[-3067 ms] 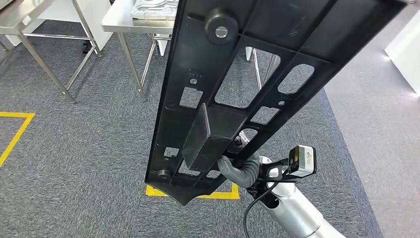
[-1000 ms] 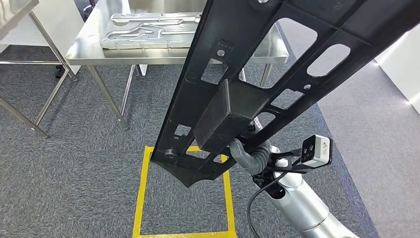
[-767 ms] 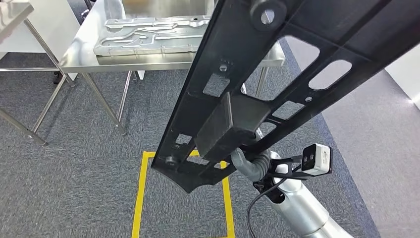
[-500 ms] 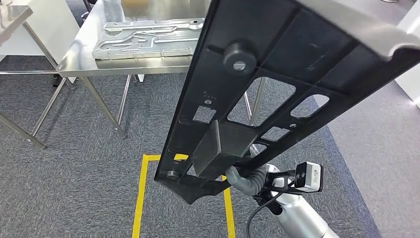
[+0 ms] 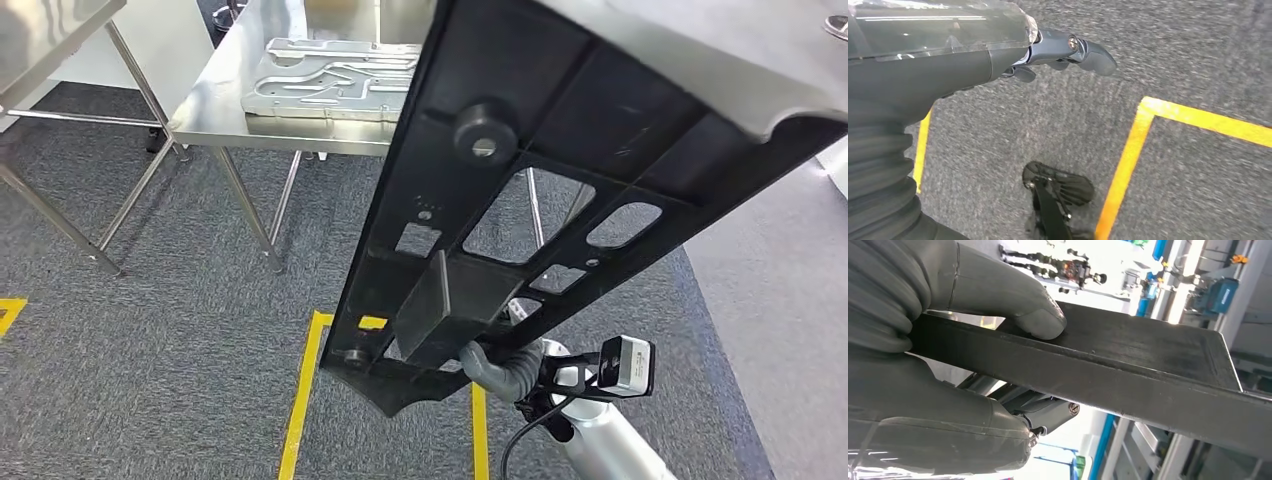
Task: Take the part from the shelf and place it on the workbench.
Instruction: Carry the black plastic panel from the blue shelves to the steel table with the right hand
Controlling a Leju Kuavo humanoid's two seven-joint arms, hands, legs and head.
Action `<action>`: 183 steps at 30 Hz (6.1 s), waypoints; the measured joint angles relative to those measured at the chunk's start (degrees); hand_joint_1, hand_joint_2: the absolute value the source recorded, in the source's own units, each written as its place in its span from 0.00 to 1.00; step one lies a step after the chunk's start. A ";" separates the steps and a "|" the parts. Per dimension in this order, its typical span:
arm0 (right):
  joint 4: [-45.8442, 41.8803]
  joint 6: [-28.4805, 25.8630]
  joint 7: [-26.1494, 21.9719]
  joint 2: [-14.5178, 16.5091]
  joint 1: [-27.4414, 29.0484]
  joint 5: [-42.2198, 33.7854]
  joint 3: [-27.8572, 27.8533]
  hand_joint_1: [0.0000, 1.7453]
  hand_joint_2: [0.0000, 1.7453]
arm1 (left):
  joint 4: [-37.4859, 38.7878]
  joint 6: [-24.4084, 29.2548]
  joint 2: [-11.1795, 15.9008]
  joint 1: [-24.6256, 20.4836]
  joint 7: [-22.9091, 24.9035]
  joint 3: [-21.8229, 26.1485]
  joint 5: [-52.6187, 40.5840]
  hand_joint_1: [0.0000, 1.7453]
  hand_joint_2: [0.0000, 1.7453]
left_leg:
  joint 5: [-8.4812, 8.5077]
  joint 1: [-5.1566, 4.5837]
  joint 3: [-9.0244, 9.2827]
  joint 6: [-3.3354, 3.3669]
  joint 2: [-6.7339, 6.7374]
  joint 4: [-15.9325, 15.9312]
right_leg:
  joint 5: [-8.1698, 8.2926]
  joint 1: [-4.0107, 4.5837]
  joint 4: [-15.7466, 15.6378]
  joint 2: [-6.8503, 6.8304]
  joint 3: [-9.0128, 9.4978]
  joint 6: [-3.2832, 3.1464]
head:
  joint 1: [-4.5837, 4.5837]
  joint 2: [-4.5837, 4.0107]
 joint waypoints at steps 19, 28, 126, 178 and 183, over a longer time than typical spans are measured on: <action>-7.74 -0.55 3.18 3.17 3.67 0.84 -4.00 1.00 1.00 | 0.01 -0.43 -0.07 -0.14 0.02 -0.06 -1.04 0.00 1.00 | 4.94 0.46 -6.57 -2.48 1.07 1.24 | -1.26 -0.23 -7.93 1.19 11.26 -0.62 | 0.20 0.00; -10.24 0.34 3.29 3.47 5.42 0.81 -5.53 1.00 1.00 | 0.01 -0.66 0.05 -0.43 -0.11 -0.17 -1.28 0.00 1.00 | 1.87 0.59 -2.00 -0.39 1.42 -0.16 | -5.91 -0.66 8.91 0.53 -1.40 1.56 | 0.20 0.00; -13.52 3.81 4.05 7.29 8.37 1.59 -11.85 1.00 1.00 | -0.06 -1.36 0.07 -1.32 -0.15 -0.17 -0.67 0.00 1.00 | 1.45 0.43 -0.47 -2.69 1.93 -1.00 | 4.12 -0.85 -6.95 0.18 4.23 0.12 | 0.19 0.00; -12.19 1.72 3.91 7.38 9.54 6.05 -12.23 1.00 1.00 | -0.06 -2.40 -0.24 -1.06 -0.86 -0.15 -0.34 0.00 1.00 | 3.84 0.11 -3.77 -0.54 1.95 -0.39 | -5.03 -0.54 1.80 -0.69 4.78 0.65 | 0.19 0.00; -11.43 1.60 4.22 6.87 9.58 4.46 -12.22 1.00 1.00 | -0.06 -2.33 -0.28 -0.89 -0.79 -0.15 -0.27 0.00 1.00 | 2.59 0.08 -2.12 -0.52 -0.23 -0.29 | -0.35 -0.84 3.96 0.01 0.18 0.73 | 0.19 0.00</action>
